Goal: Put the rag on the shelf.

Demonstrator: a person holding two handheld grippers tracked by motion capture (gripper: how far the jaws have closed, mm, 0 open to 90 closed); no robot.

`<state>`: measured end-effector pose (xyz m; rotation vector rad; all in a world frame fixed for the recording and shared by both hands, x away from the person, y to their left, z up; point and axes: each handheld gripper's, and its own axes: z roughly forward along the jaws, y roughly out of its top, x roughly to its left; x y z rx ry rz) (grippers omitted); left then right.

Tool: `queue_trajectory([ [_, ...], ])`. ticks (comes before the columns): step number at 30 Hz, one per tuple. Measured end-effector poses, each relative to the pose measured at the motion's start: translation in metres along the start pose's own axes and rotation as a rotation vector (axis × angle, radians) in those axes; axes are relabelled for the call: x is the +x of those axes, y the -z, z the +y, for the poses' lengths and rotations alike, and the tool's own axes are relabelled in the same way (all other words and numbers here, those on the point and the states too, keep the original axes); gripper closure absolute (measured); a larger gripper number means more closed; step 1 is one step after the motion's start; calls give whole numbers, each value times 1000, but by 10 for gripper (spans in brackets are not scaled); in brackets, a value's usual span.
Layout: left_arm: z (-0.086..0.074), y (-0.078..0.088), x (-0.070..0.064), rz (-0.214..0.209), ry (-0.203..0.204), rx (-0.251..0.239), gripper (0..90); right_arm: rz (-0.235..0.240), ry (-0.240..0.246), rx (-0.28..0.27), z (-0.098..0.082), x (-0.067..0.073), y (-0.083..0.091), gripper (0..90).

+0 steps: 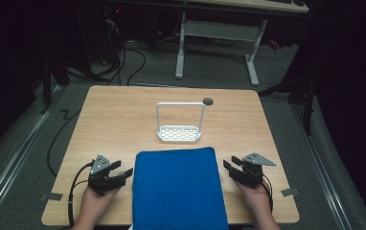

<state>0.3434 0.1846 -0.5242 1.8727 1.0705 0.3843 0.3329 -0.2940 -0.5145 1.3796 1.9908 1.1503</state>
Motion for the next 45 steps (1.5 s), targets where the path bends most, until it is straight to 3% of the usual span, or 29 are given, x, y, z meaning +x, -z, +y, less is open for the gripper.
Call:
queue_trajectory([
  [6,10,-8,-7,19,1,11,378,17,-12,13,1,-1,2,459],
  [9,15,-18,-10,15,-12,36,375,15,-3,11,0,1,3,443],
  [13,27,-35,-5,19,4,84,394,27,5,18,-1,3,3,429],
  [15,34,-49,2,18,56,91,428,30,10,20,-1,5,4,420],
  [16,34,-49,2,18,56,91,455,30,10,20,-1,5,4,420],
  [17,36,-58,6,30,87,119,470,37,13,16,-1,6,3,417],
  [20,35,-65,7,19,102,128,497,39,17,18,-2,6,3,417],
  [24,40,-75,5,75,39,143,540,45,26,27,-2,7,0,424],
  [26,40,-76,4,85,26,147,557,42,29,26,-1,9,-1,424],
  [27,40,-76,3,91,17,149,622,45,39,31,2,14,-6,430],
  [31,38,-75,-1,86,-13,147,688,42,51,50,11,22,-19,432],
  [32,37,-75,-3,83,-34,149,714,31,62,79,21,27,-33,447],
  [34,37,-75,-4,77,-39,149,729,21,73,87,24,28,-38,462],
  [35,37,-74,-4,71,-43,151,787,3,80,99,28,29,-47,496],
  [37,36,-74,-3,53,-40,152,824,22,27,148,37,25,-68,498],
  [42,35,-73,-3,40,-35,151,863,-10,51,200,42,25,-86,505],
  [43,35,-73,-3,42,-38,149,866,-21,77,211,41,24,-89,555],
  [44,35,-73,-3,43,-45,148,866,-24,79,210,41,24,-89,572],
  [45,34,-73,-4,44,-52,146,867,-23,71,208,41,24,-89,645],
])
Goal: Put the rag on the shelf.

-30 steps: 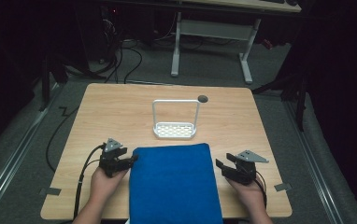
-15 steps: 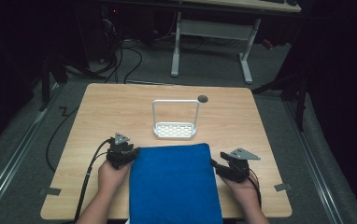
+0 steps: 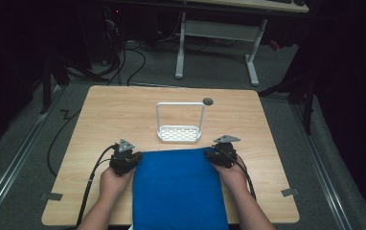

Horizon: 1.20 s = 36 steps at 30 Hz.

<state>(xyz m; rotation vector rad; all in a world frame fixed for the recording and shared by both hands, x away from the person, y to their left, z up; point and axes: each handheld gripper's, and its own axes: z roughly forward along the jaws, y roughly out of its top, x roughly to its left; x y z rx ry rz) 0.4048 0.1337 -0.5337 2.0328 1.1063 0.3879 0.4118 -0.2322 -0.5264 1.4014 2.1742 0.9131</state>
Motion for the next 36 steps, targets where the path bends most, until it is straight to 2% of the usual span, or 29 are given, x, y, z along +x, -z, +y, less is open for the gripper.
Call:
queue_trajectory([
  [1,0,0,0,0,0,0,867,0,0,0,0,0,0,645],
  [2,-1,1,0,0,-1,0,867,11,19,-7,-1,1,1,737],
  [3,-1,1,0,0,-1,0,866,11,19,-7,-1,1,1,737],
  [4,-1,2,0,-5,6,-10,867,20,37,-7,-3,3,2,830],
  [6,-1,2,1,-11,18,-11,867,29,42,-21,-5,5,3,868],
  [7,-1,2,1,-11,18,-11,867,29,42,-21,-5,5,3,868],
  [8,-1,2,1,-16,22,-16,867,39,69,-24,-6,8,4,872],
  [12,-2,5,3,-31,40,-31,867,63,60,-53,-8,10,10,874],
  [14,-3,7,4,-32,50,-43,867,60,77,-69,-10,11,16,874],
  [19,-5,10,2,-28,38,-60,869,64,69,-105,-10,12,24,874],
  [29,-1,31,0,-48,28,-164,870,65,80,-226,-2,21,48,875],
  [30,-1,31,0,-48,28,-164,869,65,80,-226,-2,21,48,875],
  [36,5,49,-5,-43,10,-260,869,61,65,-304,2,23,66,875],
])
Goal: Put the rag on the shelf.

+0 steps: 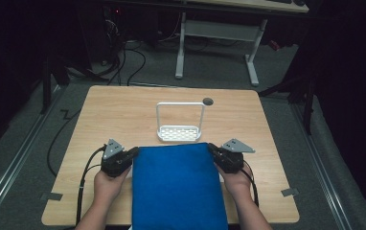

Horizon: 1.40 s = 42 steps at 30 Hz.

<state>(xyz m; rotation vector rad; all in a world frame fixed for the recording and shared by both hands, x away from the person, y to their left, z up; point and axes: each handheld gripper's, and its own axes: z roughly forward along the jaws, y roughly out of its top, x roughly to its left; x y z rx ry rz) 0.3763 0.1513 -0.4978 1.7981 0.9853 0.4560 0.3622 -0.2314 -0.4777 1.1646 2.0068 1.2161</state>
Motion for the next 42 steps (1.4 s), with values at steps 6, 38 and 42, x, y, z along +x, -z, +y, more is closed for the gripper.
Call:
queue_trajectory([
  [6,10,16,-3,-11,6,-91,870,-5,-2,-85,11,1,16,876],
  [38,73,103,-59,-31,-135,-454,872,-4,86,-476,69,35,111,877],
  [42,80,97,-59,-39,-134,-440,875,8,85,-481,71,36,113,878],
])
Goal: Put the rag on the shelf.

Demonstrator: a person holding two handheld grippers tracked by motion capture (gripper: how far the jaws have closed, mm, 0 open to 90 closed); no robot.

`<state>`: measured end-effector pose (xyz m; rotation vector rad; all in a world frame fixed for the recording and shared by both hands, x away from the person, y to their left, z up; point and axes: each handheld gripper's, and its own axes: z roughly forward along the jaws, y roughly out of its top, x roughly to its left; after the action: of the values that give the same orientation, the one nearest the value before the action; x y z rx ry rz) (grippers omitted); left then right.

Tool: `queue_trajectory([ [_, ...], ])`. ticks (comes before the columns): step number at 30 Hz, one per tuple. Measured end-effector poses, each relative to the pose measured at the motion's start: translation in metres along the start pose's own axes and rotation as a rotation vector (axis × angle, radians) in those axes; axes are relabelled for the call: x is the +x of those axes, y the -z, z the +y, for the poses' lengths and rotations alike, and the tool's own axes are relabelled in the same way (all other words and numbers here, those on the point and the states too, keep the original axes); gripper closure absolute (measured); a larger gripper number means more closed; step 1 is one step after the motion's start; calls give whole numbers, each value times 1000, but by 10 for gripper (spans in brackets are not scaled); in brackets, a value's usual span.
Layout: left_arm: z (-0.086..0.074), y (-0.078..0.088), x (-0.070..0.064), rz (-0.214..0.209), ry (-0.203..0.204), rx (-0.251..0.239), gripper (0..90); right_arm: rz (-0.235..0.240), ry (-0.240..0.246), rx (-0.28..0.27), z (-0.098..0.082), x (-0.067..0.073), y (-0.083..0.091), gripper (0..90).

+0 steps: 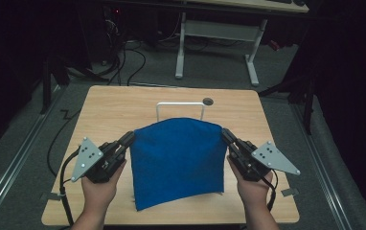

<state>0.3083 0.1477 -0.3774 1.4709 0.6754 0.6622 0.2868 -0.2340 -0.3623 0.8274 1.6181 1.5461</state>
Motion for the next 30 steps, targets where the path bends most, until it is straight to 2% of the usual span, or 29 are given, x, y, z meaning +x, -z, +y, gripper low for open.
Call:
queue_trajectory([
  [4,3,-11,5,9,-19,17,877,-10,14,8,2,-2,-3,878],
  [5,5,-18,10,12,-10,24,878,-12,2,3,4,-6,-5,879],
  [9,9,-28,16,28,-23,31,879,-12,-12,7,10,-14,-10,879],
  [13,16,-38,24,40,-21,37,880,-22,7,11,18,-20,-18,879],
  [14,19,-42,26,48,-29,40,879,-26,-6,22,22,-23,-24,880],
  [19,31,-57,38,94,-62,50,879,-39,-13,31,28,-34,-36,880],
  [21,40,-71,48,134,-98,73,879,-55,-27,34,33,-45,-45,881],
  [22,40,-71,48,134,-98,73,879,-55,-27,34,33,-45,-45,881],
  [24,48,-86,58,158,-117,115,879,-67,-46,42,37,-56,-56,881],
  [27,51,-95,62,168,-136,128,880,-75,-44,46,38,-62,-63,882],
  [28,55,-102,66,177,-137,134,879,-79,-54,50,39,-68,-71,882],
  [30,58,-106,68,183,-137,128,879,-82,-56,53,40,-70,-75,882],
])
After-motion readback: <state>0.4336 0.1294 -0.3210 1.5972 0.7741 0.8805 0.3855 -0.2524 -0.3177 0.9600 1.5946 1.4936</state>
